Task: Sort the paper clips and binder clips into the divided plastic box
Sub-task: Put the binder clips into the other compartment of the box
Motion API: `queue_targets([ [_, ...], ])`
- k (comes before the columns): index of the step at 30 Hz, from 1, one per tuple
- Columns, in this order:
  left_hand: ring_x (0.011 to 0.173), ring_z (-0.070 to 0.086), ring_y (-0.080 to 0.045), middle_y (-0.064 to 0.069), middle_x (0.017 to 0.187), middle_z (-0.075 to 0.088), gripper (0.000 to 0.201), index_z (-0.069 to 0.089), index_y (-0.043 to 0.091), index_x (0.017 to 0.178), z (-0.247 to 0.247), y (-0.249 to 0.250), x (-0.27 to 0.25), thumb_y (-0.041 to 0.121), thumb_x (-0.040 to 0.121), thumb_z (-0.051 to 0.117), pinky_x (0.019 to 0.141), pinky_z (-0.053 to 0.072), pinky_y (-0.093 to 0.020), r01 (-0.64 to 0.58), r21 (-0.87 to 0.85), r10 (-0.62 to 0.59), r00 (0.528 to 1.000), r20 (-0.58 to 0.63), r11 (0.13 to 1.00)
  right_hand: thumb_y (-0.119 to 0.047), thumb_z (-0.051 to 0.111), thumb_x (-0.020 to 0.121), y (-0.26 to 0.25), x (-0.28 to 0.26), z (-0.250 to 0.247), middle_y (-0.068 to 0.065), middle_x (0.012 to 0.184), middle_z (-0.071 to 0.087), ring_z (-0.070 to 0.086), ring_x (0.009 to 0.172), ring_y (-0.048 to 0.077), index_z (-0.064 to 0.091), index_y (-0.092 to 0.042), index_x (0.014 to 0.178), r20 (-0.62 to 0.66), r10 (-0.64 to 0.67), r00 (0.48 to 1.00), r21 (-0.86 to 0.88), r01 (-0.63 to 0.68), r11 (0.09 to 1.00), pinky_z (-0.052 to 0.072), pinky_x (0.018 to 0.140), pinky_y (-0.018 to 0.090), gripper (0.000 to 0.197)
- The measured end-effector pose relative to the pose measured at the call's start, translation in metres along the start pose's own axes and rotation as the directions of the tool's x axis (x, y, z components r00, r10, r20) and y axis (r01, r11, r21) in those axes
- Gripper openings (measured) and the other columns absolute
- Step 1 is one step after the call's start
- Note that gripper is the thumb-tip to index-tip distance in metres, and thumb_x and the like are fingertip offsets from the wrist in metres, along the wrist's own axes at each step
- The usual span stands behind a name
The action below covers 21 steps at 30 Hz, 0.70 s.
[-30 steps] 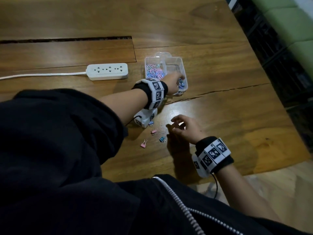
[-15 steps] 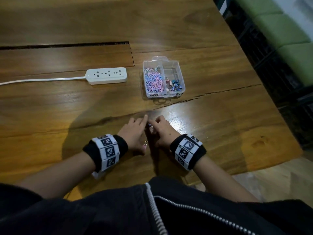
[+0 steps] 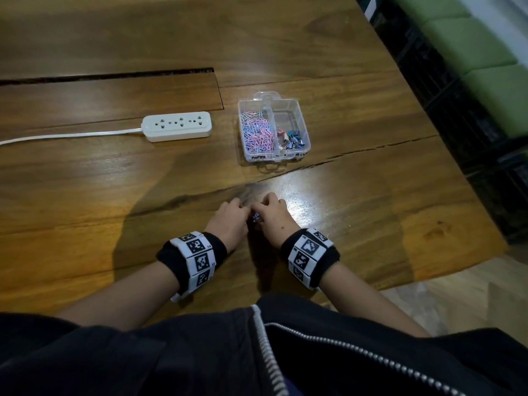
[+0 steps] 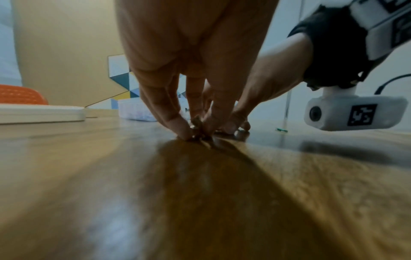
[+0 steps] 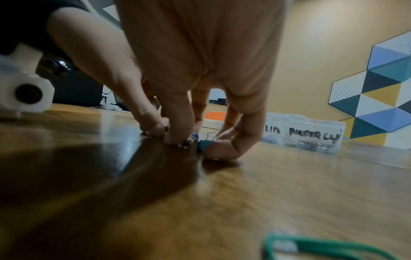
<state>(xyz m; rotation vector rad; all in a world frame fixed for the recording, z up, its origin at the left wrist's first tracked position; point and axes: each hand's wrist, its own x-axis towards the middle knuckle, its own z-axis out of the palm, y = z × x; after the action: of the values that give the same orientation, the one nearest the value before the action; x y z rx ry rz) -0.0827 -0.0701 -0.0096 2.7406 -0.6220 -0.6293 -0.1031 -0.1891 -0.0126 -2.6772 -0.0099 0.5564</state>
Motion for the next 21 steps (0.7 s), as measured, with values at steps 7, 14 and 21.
queue_targets([
  [7,0.104,0.044,-0.028,-0.011,0.116,0.043,0.023,0.057,0.009,0.107,-0.002,-0.007,-0.002,0.006,0.086,0.049,0.086,0.044,-0.034,-0.037,0.050,0.035,0.999,0.040,0.998,-0.003,0.053,0.084,0.002,-0.001,-0.008,0.014,0.119,0.043,0.049,0.108,0.030,0.057,-0.004,0.107,0.085,0.120,0.989,0.088,-0.128,0.988,0.043,0.092,0.032,0.024],
  [14,0.099,0.046,-0.020,-0.003,0.103,0.039,0.014,0.060,0.012,0.095,-0.009,-0.006,0.002,0.011,0.081,0.058,0.080,0.041,-0.025,0.038,-0.193,-0.023,0.996,0.082,0.980,0.000,0.062,0.078,0.019,0.002,-0.014,0.011,0.109,0.059,0.056,0.103,0.023,0.064,-0.002,0.099,0.046,0.170,0.984,0.248,-0.176,0.953,0.050,0.089,0.031,0.021],
  [21,0.053,0.047,-0.015,-0.007,0.068,0.051,0.017,0.059,0.007,0.078,-0.017,0.012,0.018,0.002,0.089,0.046,0.050,0.040,-0.026,0.413,-0.816,-0.143,0.910,0.390,0.404,0.003,0.055,0.083,0.051,-0.006,-0.042,0.006,0.072,0.053,0.051,0.067,0.014,0.055,-0.006,0.067,0.128,0.355,0.926,0.958,-0.209,0.199,0.045,0.061,0.021,0.019],
])
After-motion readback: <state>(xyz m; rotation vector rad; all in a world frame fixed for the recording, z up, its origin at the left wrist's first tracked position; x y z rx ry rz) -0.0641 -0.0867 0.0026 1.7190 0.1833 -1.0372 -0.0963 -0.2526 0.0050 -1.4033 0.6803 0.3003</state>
